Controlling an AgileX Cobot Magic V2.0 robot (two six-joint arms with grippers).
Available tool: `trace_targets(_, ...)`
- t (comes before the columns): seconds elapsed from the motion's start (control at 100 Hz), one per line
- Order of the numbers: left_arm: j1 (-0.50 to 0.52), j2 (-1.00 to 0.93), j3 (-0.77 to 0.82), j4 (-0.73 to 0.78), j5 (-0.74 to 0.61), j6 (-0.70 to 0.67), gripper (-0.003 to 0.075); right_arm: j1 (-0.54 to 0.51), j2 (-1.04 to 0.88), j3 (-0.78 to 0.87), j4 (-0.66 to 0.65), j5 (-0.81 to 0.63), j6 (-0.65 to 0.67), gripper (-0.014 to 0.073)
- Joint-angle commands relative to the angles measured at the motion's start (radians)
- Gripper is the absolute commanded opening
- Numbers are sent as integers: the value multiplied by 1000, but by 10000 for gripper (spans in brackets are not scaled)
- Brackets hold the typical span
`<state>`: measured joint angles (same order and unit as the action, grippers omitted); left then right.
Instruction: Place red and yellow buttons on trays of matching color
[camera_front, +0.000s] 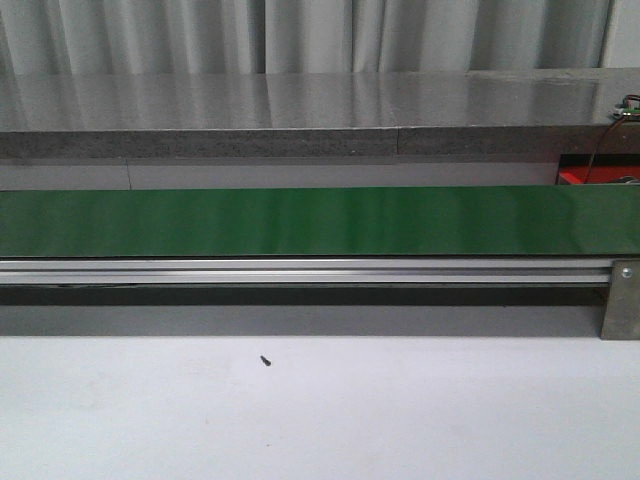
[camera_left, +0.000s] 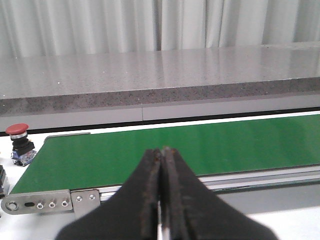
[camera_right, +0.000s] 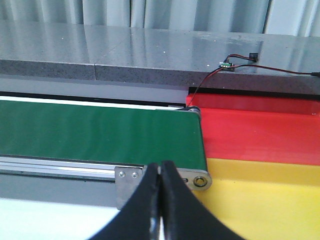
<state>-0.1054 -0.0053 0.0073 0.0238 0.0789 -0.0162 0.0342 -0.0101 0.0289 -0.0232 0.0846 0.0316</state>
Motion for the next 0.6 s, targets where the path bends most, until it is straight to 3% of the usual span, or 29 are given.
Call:
trace_targets(0.0,0,-33,41,-2,-91,-4,-20,-1,-17,-19,-9,-73,-1,-68)
trace_targets(0.36,0,-29,-15,-10,-79,-4,-20,-1,-17,-19,-9,-73,-1,-68)
trace_targets(0.59,0,93,-254,-24,159,-4,-20,-1,-17,-19,-9,-73,-1,-68)
